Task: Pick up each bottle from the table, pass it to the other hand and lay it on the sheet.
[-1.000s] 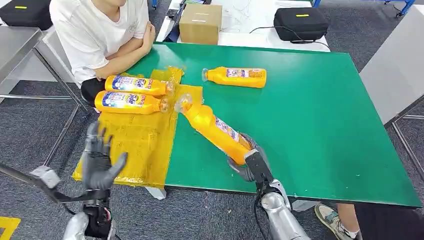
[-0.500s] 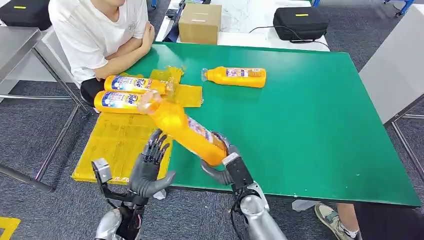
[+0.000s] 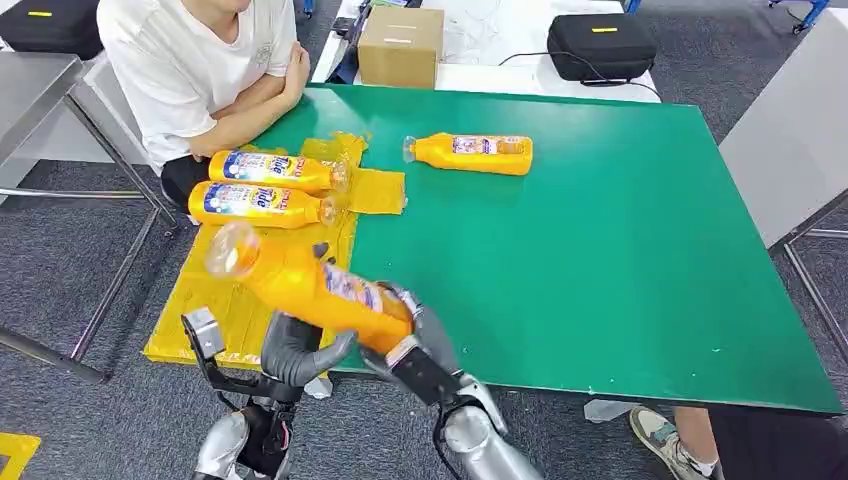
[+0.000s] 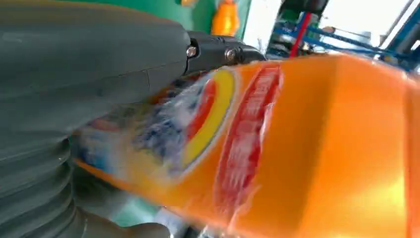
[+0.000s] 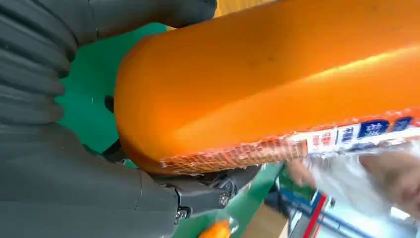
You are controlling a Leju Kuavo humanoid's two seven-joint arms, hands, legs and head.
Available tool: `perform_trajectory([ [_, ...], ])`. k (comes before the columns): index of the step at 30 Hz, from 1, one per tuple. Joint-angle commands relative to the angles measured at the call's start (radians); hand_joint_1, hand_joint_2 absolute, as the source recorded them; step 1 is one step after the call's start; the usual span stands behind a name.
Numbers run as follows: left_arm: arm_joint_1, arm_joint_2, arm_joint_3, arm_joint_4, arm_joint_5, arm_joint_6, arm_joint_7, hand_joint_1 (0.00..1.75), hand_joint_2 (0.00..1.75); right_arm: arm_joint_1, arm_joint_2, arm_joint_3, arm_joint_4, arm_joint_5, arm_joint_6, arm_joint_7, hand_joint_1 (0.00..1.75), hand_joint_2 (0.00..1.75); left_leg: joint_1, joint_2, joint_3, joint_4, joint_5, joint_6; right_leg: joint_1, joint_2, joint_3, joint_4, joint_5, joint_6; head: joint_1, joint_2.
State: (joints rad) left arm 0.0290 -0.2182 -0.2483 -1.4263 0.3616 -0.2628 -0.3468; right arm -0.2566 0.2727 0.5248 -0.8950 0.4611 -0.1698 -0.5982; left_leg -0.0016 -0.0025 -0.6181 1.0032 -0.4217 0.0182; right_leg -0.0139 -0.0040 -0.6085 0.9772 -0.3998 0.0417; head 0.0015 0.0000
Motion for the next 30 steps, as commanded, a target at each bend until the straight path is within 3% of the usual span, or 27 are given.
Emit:
perform_trajectory([
  [1, -0.058, 0.035, -0.052, 0.030, -0.021, 0.020, -0.007, 0.00, 1.75, -0.096, 0.010, 0.174, 0.188, 0.057, -0.003, 0.018, 1.75, 1.75, 0.001, 0.000, 0.004, -0.001, -0.001, -0.001, 0.001, 0.000, 0.004, -0.001, -0.001, -0.001, 0.000, 0.000],
  [7, -0.076, 0.047, -0.073, 0.031, -0.003, -0.007, 0.016, 0.00, 1.75, -0.104, 0.018, 0.188, 0.230, 0.048, -0.003, 0.011, 1.75, 1.75, 0.001, -0.001, 0.004, 0.000, -0.001, -0.001, 0.001, -0.001, 0.004, -0.001, -0.001, -0.002, 0.000, 0.000],
  [9, -0.075, 0.050, -0.079, 0.040, 0.011, -0.021, 0.029, 0.09, 1.75, -0.107, 0.024, 0.185, 0.235, 0.042, -0.008, 0.009, 1.75, 1.75, 0.001, -0.001, 0.005, 0.000, -0.002, -0.002, 0.001, -0.001, 0.006, -0.001, -0.002, -0.002, 0.000, 0.000],
  [10, -0.075, 0.053, -0.083, 0.048, 0.000, -0.014, 0.029, 1.50, 1.75, -0.109, 0.028, 0.186, 0.235, 0.042, -0.018, 0.010, 1.75, 1.75, 0.001, -0.001, 0.005, 0.000, -0.001, -0.001, 0.001, -0.002, 0.005, -0.001, -0.002, -0.002, 0.000, 0.000],
  [11, -0.074, 0.052, -0.083, 0.049, -0.004, -0.011, 0.027, 1.75, 1.75, -0.111, 0.030, 0.186, 0.234, 0.040, -0.018, 0.010, 1.75, 1.75, 0.001, -0.001, 0.003, 0.000, -0.001, -0.001, 0.001, -0.001, 0.004, -0.001, -0.001, -0.001, 0.000, 0.000],
  [15, -0.076, 0.051, -0.078, 0.053, 0.002, -0.012, 0.026, 1.75, 1.75, -0.114, 0.032, 0.181, 0.223, 0.034, -0.023, 0.015, 1.75, 1.75, 0.001, -0.001, 0.002, 0.000, 0.000, -0.001, 0.001, -0.001, 0.002, 0.000, -0.001, -0.001, 0.000, 0.000],
  [16, -0.078, 0.052, -0.076, 0.053, 0.003, -0.012, 0.026, 1.75, 1.75, -0.116, 0.032, 0.181, 0.222, 0.034, -0.022, 0.015, 1.52, 1.75, 0.001, -0.001, 0.005, 0.000, -0.001, -0.001, 0.001, -0.002, 0.005, 0.000, -0.002, -0.002, 0.000, 0.000],
  [17, -0.077, 0.049, -0.069, 0.052, 0.018, -0.019, 0.025, 1.75, 1.75, -0.115, 0.035, 0.175, 0.217, 0.025, -0.020, 0.022, 0.45, 1.75, 0.001, -0.001, 0.004, 0.000, -0.001, -0.001, 0.001, -0.001, 0.004, 0.000, -0.001, -0.001, 0.000, 0.000],
  [18, -0.077, 0.049, -0.069, 0.052, 0.018, -0.019, 0.025, 1.75, 1.75, -0.115, 0.035, 0.175, 0.217, 0.025, -0.020, 0.022, 0.45, 1.75, 0.000, -0.001, 0.002, 0.000, 0.000, -0.001, 0.000, -0.001, 0.002, 0.000, -0.001, -0.001, 0.000, 0.000],
  [19, -0.077, 0.049, -0.069, 0.052, 0.018, -0.019, 0.025, 1.75, 1.75, -0.115, 0.035, 0.175, 0.217, 0.025, -0.020, 0.022, 0.02, 1.75, 0.001, -0.001, 0.005, 0.000, -0.001, -0.001, 0.001, -0.002, 0.005, 0.000, -0.002, -0.002, 0.000, 0.000],
  [20, -0.075, 0.049, -0.064, 0.044, 0.034, -0.030, 0.026, 1.75, 1.75, -0.107, 0.042, 0.162, 0.209, 0.011, -0.033, 0.026, 0.00, 0.00, 0.001, -0.001, 0.003, 0.000, -0.001, -0.001, 0.001, -0.001, 0.003, -0.001, -0.001, -0.001, 0.000, 0.000],
  [28, -0.103, 0.066, -0.042, 0.026, 0.035, -0.023, 0.007, 1.75, 1.75, -0.054, 0.046, 0.128, 0.132, -0.035, -0.122, -0.061, 0.00, 0.00, 0.001, -0.002, 0.005, 0.000, -0.002, -0.001, 0.001, -0.002, 0.005, 0.000, -0.002, -0.002, 0.000, 0.000],
  [30, -0.126, 0.085, -0.038, 0.027, -0.060, 0.041, -0.026, 1.75, 1.75, -0.028, 0.044, 0.099, 0.074, -0.053, -0.205, -0.093, 0.00, 0.00, 0.001, -0.001, 0.006, 0.000, -0.002, -0.002, 0.001, -0.002, 0.006, 0.000, -0.003, -0.002, 0.000, 0.000],
])
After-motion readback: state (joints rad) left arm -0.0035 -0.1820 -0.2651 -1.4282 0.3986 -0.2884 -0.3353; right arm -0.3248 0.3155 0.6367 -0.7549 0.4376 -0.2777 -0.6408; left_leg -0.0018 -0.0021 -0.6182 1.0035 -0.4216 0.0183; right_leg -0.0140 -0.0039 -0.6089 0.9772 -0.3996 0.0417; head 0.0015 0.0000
